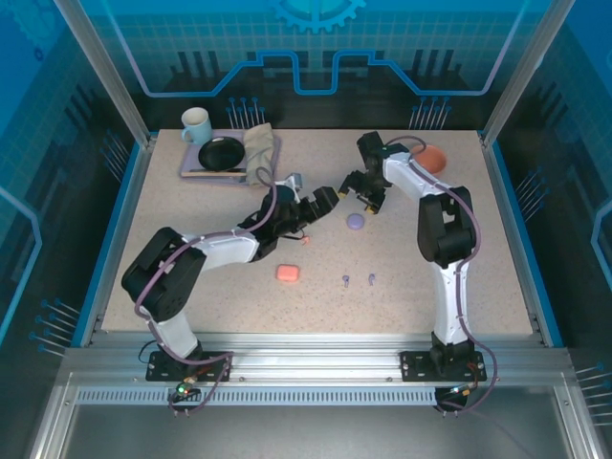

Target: Insert the wireless bluetooth earbuds into the charging case

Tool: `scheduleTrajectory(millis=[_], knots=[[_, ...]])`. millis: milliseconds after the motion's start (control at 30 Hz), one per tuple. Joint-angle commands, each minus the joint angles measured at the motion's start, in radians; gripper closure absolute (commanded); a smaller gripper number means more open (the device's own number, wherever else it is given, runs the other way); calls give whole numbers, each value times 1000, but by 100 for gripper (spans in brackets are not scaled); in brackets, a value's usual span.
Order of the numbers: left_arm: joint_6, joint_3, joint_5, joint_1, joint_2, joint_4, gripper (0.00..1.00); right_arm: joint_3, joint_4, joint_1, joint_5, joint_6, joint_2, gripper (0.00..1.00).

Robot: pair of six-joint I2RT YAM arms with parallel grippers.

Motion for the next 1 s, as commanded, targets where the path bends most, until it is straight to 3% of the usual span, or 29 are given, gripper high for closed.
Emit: scheduleTrajectory(millis=[0, 700, 967], knots=[[54, -1, -11, 31, -53, -123, 1, 15, -48, -4, -10, -63, 32, 23], [82, 26, -15, 52, -91, -211, 1, -246, 67, 118, -158, -109, -160, 26], [89, 24, -19, 72, -113, -221, 1, -258, 26, 92, 16, -130, -219, 26]])
